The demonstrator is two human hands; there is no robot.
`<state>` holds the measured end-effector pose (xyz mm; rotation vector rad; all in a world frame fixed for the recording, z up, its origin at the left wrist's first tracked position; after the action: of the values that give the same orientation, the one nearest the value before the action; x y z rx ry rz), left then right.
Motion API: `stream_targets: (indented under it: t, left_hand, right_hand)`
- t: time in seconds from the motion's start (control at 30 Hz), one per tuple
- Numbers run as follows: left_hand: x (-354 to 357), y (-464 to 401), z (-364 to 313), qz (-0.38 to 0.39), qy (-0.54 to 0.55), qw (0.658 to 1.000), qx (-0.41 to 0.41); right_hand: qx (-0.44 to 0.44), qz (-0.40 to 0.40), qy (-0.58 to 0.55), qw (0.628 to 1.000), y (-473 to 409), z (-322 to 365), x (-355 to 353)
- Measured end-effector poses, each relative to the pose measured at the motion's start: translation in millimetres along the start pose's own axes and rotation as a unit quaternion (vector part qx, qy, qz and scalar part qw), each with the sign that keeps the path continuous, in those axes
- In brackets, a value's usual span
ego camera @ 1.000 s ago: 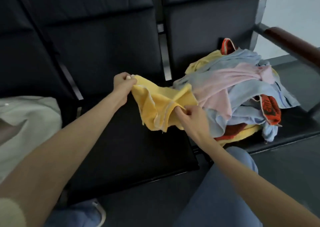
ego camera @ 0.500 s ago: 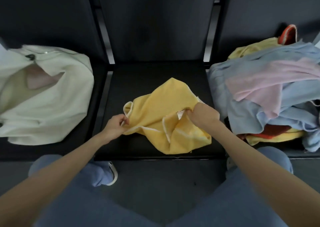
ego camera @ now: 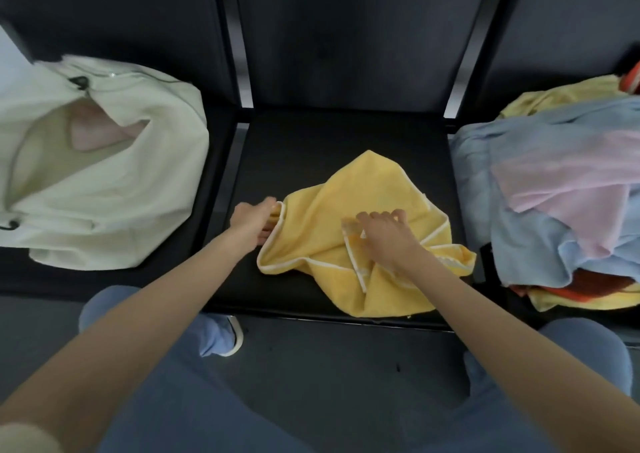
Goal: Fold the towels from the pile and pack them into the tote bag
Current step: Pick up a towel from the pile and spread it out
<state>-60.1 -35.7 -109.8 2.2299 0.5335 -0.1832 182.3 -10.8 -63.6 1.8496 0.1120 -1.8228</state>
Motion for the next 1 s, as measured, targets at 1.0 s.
stream_targets:
  t: [1.0]
  left_hand:
    - [83, 113, -17, 0.195, -0.073, 0.947, 0.246]
  right_hand:
    - [0.027, -0.227, -0.445, 0.866, 103, -44, -42]
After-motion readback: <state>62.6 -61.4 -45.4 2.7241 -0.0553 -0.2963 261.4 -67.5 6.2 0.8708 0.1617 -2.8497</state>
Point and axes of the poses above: each hand's wrist, its own y-axis away from the middle knuckle, its own x-axis out of the palm, z = x × y, the point moved 8 cm from there along -y, towards the middle knuckle, and after that the axes turned 2 degrees about z, right-handed, at the moved point
